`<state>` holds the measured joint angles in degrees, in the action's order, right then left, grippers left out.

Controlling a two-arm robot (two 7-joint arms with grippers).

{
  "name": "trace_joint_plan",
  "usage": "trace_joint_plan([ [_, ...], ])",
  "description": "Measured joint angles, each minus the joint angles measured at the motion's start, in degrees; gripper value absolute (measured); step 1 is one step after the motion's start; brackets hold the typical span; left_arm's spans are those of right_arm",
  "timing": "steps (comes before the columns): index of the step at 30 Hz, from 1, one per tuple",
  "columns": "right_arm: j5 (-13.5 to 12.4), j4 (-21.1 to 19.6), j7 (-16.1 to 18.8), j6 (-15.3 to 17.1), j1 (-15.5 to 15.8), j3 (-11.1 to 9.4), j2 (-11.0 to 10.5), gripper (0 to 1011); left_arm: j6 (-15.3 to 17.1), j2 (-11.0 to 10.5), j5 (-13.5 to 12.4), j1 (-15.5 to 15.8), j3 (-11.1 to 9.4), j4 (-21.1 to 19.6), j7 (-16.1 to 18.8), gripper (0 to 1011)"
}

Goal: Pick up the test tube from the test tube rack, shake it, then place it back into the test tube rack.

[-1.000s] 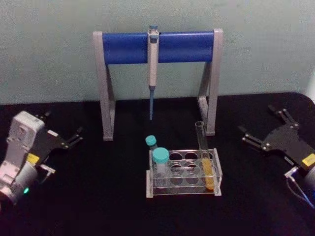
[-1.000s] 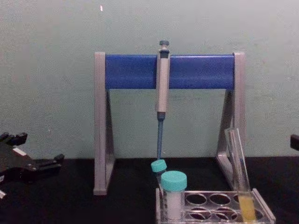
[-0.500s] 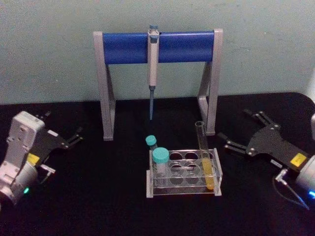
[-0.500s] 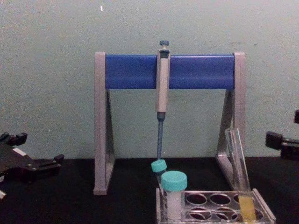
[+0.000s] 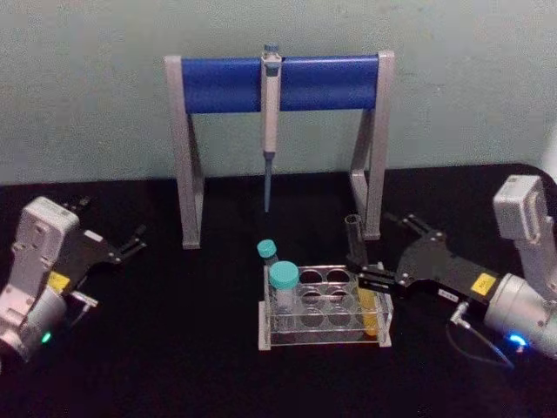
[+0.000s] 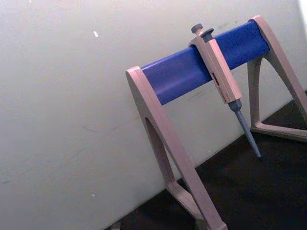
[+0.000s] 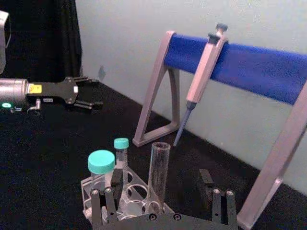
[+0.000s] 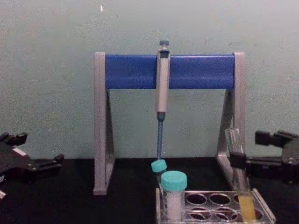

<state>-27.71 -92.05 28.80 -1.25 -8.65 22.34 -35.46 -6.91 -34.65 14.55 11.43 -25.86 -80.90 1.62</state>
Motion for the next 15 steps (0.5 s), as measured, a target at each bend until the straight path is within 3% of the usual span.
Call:
trace_joint_plan([
  [15, 0.27, 3.20, 1.29, 4.27, -2.90, 0.77, 2.41, 1000, 0.00, 0.00, 0.00, 0.00, 0.00, 0.00, 0.00, 1001],
])
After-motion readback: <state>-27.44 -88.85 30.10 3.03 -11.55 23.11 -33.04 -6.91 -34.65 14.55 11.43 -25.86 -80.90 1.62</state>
